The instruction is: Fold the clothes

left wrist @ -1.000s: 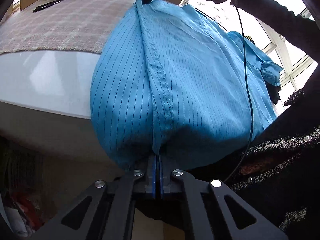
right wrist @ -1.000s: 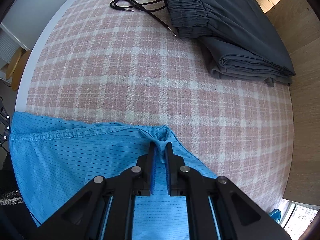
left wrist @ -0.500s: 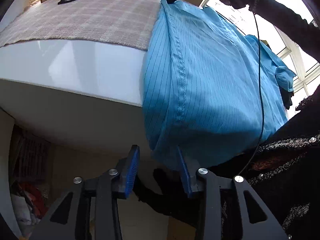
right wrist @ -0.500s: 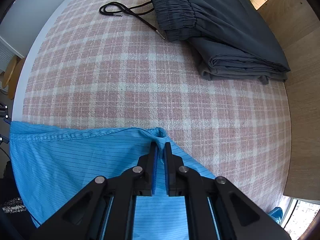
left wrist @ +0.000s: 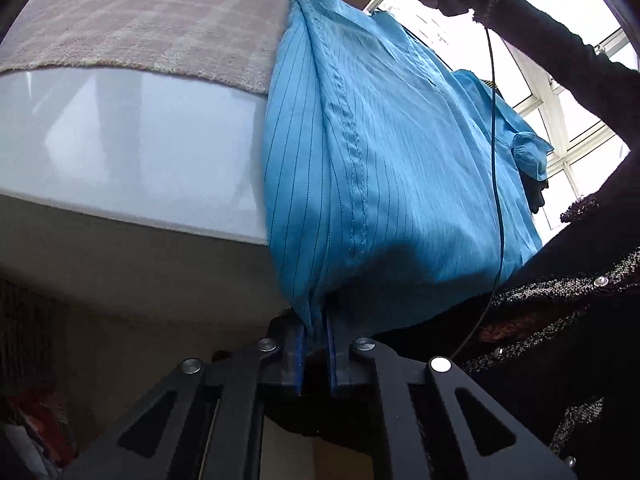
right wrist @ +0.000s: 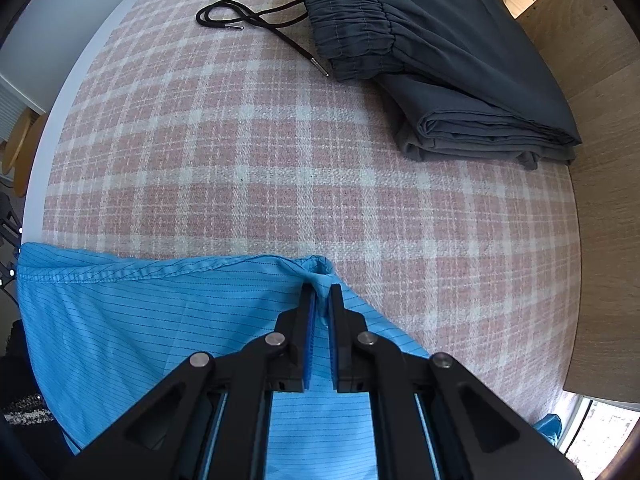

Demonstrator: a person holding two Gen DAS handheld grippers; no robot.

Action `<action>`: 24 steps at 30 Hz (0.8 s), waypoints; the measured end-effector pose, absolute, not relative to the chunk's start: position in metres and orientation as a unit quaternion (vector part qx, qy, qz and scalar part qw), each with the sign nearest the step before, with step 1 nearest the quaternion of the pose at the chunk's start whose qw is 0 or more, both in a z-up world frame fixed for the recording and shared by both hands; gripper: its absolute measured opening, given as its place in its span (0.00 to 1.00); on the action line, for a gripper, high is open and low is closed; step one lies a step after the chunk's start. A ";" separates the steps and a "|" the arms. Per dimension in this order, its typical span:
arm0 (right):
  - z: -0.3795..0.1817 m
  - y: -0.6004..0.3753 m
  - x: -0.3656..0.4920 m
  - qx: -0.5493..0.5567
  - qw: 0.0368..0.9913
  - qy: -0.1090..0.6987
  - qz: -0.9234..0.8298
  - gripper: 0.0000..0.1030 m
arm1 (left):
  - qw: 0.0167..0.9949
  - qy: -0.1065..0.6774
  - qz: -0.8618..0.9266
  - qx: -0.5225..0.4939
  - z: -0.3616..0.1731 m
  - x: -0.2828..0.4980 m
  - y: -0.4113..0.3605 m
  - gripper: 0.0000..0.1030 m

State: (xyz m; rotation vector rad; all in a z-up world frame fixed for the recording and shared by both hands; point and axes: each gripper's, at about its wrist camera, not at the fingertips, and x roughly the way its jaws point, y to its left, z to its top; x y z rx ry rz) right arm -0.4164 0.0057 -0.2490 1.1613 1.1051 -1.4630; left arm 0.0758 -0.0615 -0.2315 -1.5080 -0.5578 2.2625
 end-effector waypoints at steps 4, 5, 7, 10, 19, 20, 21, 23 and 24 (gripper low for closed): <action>-0.239 0.007 -0.415 0.471 0.468 0.439 -0.606 0.06 | 0.178 -0.177 0.805 -0.538 -0.211 0.093 -0.060 0.04; -0.236 0.009 -0.414 0.470 0.468 0.436 -0.608 0.06 | 0.176 -0.167 0.807 -0.538 -0.201 0.095 -0.058 0.04; -0.228 0.012 -0.412 0.466 0.470 0.431 -0.614 0.05 | 0.175 -0.148 0.812 -0.537 -0.184 0.100 -0.054 0.04; -0.217 0.019 -0.407 0.461 0.470 0.425 -0.621 0.04 | 0.179 -0.115 0.819 -0.533 -0.163 0.095 -0.040 0.04; -0.173 0.073 -0.396 0.442 0.459 0.401 -0.659 0.03 | 0.205 -0.030 0.827 -0.522 -0.110 0.108 -0.014 0.03; -0.167 0.082 -0.397 0.440 0.455 0.396 -0.665 0.03 | 0.208 -0.021 0.828 -0.521 -0.104 0.109 -0.012 0.04; -0.162 0.092 -0.397 0.440 0.452 0.391 -0.670 0.03 | 0.211 -0.011 0.828 -0.519 -0.098 0.111 -0.009 0.04; -0.152 0.117 -0.401 0.441 0.446 0.375 -0.683 0.03 | 0.225 0.004 0.827 -0.516 -0.088 0.110 0.005 0.03; -0.148 0.130 -0.401 0.443 0.443 0.366 -0.688 0.03 | 0.234 0.011 0.826 -0.513 -0.083 0.110 0.012 0.03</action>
